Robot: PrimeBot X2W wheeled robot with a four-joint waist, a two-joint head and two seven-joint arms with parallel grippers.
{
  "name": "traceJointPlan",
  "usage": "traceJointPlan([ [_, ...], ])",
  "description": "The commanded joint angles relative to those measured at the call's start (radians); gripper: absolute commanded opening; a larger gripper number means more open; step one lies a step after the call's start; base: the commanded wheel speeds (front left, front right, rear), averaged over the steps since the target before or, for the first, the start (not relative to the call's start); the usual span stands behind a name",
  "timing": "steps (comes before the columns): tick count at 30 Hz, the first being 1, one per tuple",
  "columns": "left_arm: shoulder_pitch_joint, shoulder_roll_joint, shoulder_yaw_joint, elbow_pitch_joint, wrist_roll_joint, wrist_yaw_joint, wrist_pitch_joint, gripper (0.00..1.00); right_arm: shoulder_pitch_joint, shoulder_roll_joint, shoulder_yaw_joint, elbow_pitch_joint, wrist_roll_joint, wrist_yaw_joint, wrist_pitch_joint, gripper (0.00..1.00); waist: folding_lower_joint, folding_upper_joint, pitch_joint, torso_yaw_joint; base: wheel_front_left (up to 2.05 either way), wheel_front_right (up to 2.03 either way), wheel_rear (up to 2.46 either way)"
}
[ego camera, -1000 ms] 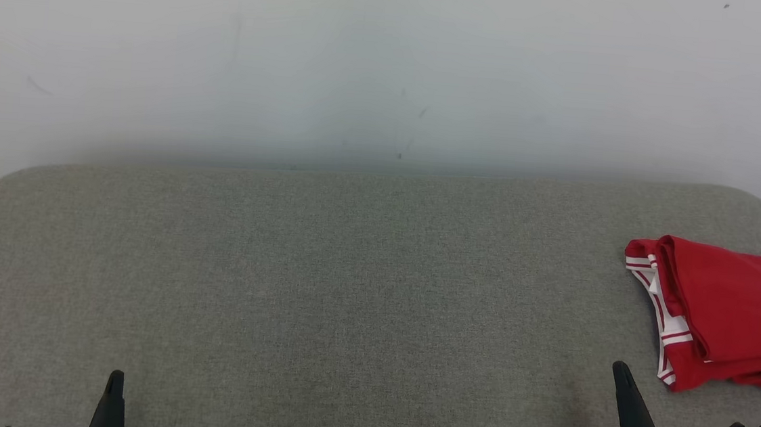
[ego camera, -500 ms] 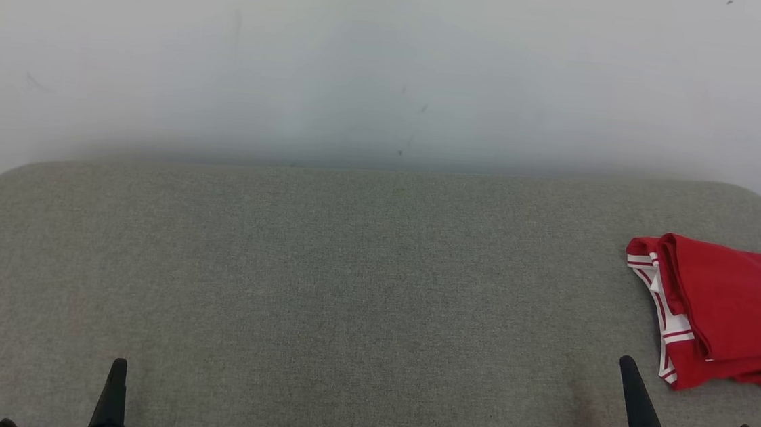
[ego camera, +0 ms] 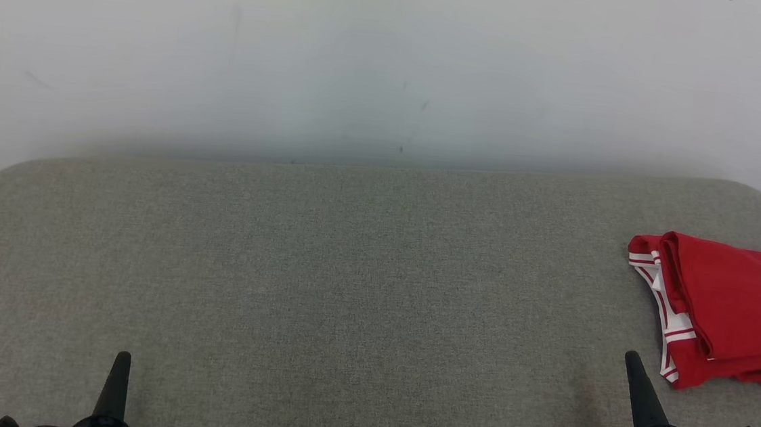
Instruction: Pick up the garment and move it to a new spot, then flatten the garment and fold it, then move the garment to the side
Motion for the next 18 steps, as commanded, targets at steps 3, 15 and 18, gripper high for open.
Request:
traceJointPlan([
  [3,-0.026,-0.003,0.010,0.000,-0.041,-0.010,0.014,0.00,-0.016,-0.008,-0.003,0.000,0.048,-0.001,-0.004,0.00,-0.0001,-0.0001,0.002,0.000,0.00,0.00,0.00],
  [15,-0.042,-0.013,0.026,0.010,-0.125,-0.020,0.043,0.00,-0.029,-0.011,-0.005,0.013,0.152,-0.002,-0.009,0.00,-0.0001,-0.0001,0.008,0.001,0.00,0.00,0.00],
  [18,-0.044,-0.015,0.029,0.012,-0.138,-0.023,0.047,0.00,-0.030,-0.012,-0.005,0.015,0.168,-0.002,-0.009,0.00,-0.0001,-0.0001,0.009,0.001,0.00,0.00,0.00],
])
